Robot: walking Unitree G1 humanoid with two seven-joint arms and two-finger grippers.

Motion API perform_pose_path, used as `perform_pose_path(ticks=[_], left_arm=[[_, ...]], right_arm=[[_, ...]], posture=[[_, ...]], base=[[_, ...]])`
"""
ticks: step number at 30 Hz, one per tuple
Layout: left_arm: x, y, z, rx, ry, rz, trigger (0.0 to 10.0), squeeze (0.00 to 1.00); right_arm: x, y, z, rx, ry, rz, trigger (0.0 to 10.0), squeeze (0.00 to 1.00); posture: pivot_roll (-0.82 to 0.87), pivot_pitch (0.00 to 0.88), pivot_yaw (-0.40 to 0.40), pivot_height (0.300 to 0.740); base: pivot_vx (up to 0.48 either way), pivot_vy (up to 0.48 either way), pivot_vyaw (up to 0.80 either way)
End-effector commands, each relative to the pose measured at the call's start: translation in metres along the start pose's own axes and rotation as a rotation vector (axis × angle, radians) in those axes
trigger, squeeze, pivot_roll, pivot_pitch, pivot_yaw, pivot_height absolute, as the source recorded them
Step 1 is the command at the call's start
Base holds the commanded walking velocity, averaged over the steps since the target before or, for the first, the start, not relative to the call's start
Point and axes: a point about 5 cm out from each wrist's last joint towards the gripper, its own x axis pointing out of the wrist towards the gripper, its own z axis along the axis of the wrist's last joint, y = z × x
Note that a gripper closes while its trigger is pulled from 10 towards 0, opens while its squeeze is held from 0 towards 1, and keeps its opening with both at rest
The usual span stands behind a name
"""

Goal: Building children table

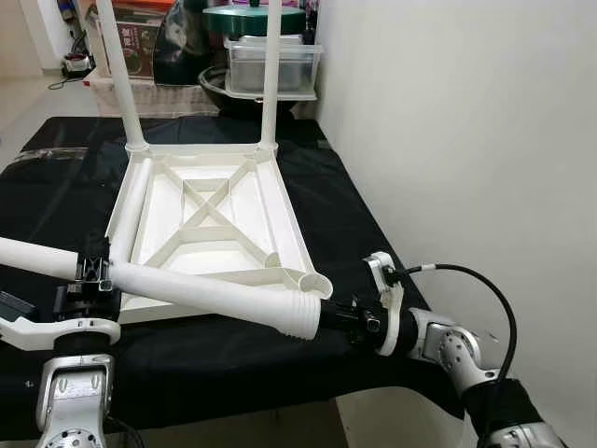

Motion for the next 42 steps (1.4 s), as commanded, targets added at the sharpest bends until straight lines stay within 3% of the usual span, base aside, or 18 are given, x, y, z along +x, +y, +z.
perform_pose_path(ticks=[1, 2, 3, 4, 8, 12, 17, 22, 24, 27, 30, 32, 33, 36, 38, 39, 40, 42], left_arm=[[-0.005, 0.008, 0.004, 0.059, -0.037, 0.045, 0.0, 0.00], [-0.005, 0.008, 0.004, 0.062, -0.038, 0.043, 0.0, 0.00], [-0.005, 0.006, 0.004, 0.064, -0.036, 0.037, 0.0, 0.00], [-0.005, 0.005, 0.003, 0.065, -0.032, 0.029, 0.0, 0.00], [-0.004, 0.001, 0.003, 0.063, -0.035, 0.020, 0.0, 0.00], [-0.002, -0.004, 0.006, 0.056, -0.056, -0.003, 0.0, 0.00], [-0.002, -0.005, 0.008, 0.058, -0.077, -0.001, 0.0, 0.00], [-0.002, -0.006, 0.009, 0.057, -0.091, 0.000, 0.0, 0.00], [-0.002, -0.007, 0.008, 0.055, -0.091, -0.002, 0.0, 0.00], [-0.001, -0.010, 0.004, 0.065, -0.084, -0.017, 0.0, 0.00], [-0.001, -0.013, 0.003, 0.067, -0.087, -0.041, 0.0, 0.00], [-0.001, -0.014, 0.003, 0.061, -0.088, -0.050, 0.0, 0.00], [-0.002, -0.016, 0.002, 0.056, -0.086, -0.065, 0.0, 0.00], [-0.002, -0.017, 0.002, 0.056, -0.083, -0.072, 0.0, 0.00], [-0.002, -0.019, -0.002, 0.060, -0.067, -0.087, 0.0, 0.00], [-0.002, -0.019, -0.002, 0.060, -0.067, -0.087, 0.0, 0.00], [-0.002, -0.020, -0.003, 0.060, -0.056, -0.097, 0.0, 0.00], [-0.002, -0.020, -0.003, 0.060, -0.056, -0.097, 0.0, 0.00]], right_arm=[[0.000, -0.004, 0.008, -0.049, -0.006, -0.054, 0.0, 0.00], [0.001, -0.005, 0.008, -0.053, -0.004, -0.072, 0.0, 0.00], [0.003, -0.014, 0.007, -0.073, 0.004, -0.161, 10.0, 0.00], [0.004, -0.019, 0.008, -0.071, -0.011, -0.216, 10.0, 1.00], [0.005, -0.030, 0.011, -0.055, -0.058, -0.326, 10.0, 1.00], [-0.001, -0.031, 0.005, -0.043, -0.024, -0.321, 10.0, 1.00], [-0.018, -0.039, -0.001, -0.022, -0.014, -0.389, 10.0, 1.00], [-0.031, -0.043, 0.013, -0.064, -0.053, -0.451, 10.0, 1.00], [-0.032, -0.042, 0.027, -0.106, -0.075, -0.461, 10.0, 1.00], [-0.016, -0.022, 0.084, -0.371, -0.080, -0.423, 10.0, 1.00], [0.005, -0.004, 0.110, -0.604, -0.011, -0.393, 10.0, 1.00], [0.012, 0.001, 0.113, -0.635, 0.004, -0.368, 10.0, 1.00], [0.024, 0.010, 0.110, -0.682, 0.048, -0.286, 10.0, 1.00], [0.029, 0.014, 0.107, -0.706, 0.074, -0.239, 10.0, 1.00], [0.035, 0.024, 0.090, -0.762, 0.199, -0.090, 10.0, 1.00], [0.035, 0.024, 0.090, -0.762, 0.199, -0.090, 10.0, 1.00], [0.034, 0.026, 0.079, -0.788, 0.291, -0.020, 10.0, 0.75], [0.034, 0.026, 0.079, -0.788, 0.291, -0.020, 10.0, 0.75]], posture=[[0.05, 0.000, -0.099, 0.740], [0.05, 0.000, -0.099, 0.740], [0.06, 0.000, -0.099, 0.740], [0.06, 0.000, -0.099, 0.740], [0.06, 0.000, -0.099, 0.740], [0.05, 0.000, -0.102, 0.740], [0.05, 0.000, -0.108, 0.740], [0.05, 0.000, -0.106, 0.740], [0.05, 0.000, -0.105, 0.740], [0.04, 0.000, -0.097, 0.740], [0.03, 0.000, -0.100, 0.740], [0.03, 0.000, -0.101, 0.740], [0.03, 0.000, -0.105, 0.740], [0.03, 0.000, -0.105, 0.740], [0.03, 0.000, -0.103, 0.740], [0.03, 0.000, -0.103, 0.740], [0.03, 0.000, -0.103, 0.740], [0.03, 0.000, -0.103, 0.740]], base=[[0.000, 0.000, 0.00], [0.000, 0.000, 0.00], [0.000, 0.000, 0.00], [0.000, 0.000, 0.00], [0.000, 0.000, 0.00], [0.000, 0.000, 0.00], [0.000, 0.000, 0.00], [0.000, 0.000, 0.00], [0.000, 0.000, 0.00], [0.000, 0.000, 0.00], [0.000, 0.000, 0.00], [0.000, 0.000, 0.00], [0.000, 0.000, 0.00], [0.000, 0.000, 0.00], [0.000, 0.000, 0.00], [0.000, 0.000, 0.00], [0.000, 0.000, 0.00], [0.000, 0.000, 0.00]])
